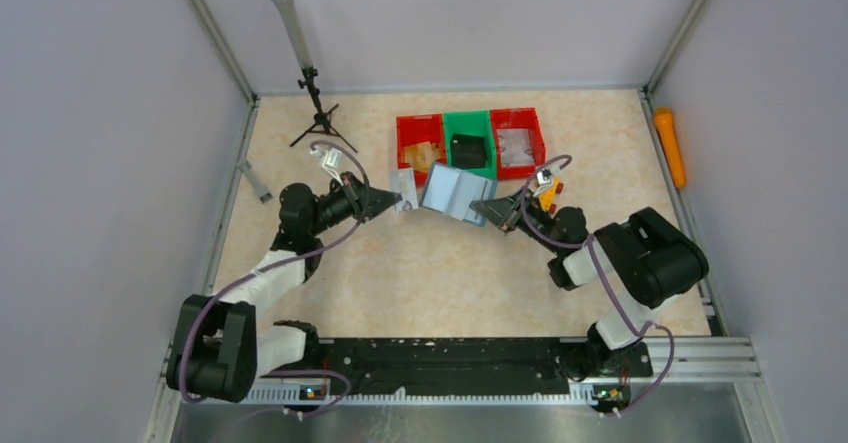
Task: Take the credit cards out of the card holder
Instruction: Remove the credit card from the card holder, then place the card holder at the center of the board.
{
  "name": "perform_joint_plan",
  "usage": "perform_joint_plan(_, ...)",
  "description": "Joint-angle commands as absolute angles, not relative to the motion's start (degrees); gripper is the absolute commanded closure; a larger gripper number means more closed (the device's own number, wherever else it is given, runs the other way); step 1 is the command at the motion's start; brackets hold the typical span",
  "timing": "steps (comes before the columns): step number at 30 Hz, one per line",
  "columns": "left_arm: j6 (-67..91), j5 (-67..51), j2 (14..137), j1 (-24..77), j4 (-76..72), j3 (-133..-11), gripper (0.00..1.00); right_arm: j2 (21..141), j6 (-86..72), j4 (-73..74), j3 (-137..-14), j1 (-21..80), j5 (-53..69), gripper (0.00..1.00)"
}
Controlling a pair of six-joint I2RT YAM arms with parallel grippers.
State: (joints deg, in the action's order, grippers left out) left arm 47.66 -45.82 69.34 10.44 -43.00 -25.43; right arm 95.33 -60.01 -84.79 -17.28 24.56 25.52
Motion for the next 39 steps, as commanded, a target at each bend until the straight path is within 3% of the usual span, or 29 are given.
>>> perform_joint_plan(1,42.8,-41.1,65.2,10.3,-40.0,-24.0,1.0,94.0,-59.0,-92.0,-16.5,24.2,23.7,1.0)
perform_joint_plan(13,40.4,-39.3,63.4,11.9,-34.5,-27.6,1.0,91.0,-53.3,-78.4,-18.7,24.3,24.2,1.0)
perform_joint_plan(23,38.8,-40.3,61.3,12.2,-33.8,-27.6,1.0,105.1,-54.9,-73.0,-31.0,31.2,38.5,0.99)
perform_joint_plan(24,38.7,-40.3,61.4,12.3,-33.8,-27.5,1.0,106.6,-56.1,-74.7,-32.1,31.4,40.3,0.93)
perform_joint_plan(27,38.7,-40.3,62.0,12.6,-34.2,-27.3,1.0,109.1,-58.5,-77.2,-32.7,31.1,42.1,0.61)
perform_joint_plan(29,39.0,-40.6,62.8,13.0,-34.6,-27.2,1.0,107.9,-56.0,-72.0,-32.6,30.6,40.3,0.48)
perform_joint_plan(34,39.5,-41.9,65.4,14.6,-35.9,-27.9,1.0,96.6,-45.4,-55.3,-30.9,28.7,30.3,0.41)
perform_joint_plan(39,39.2,-43.4,69.0,17.9,-36.3,-29.8,1.0,87.9,-40.4,-57.1,-27.0,28.5,27.9,0.38)
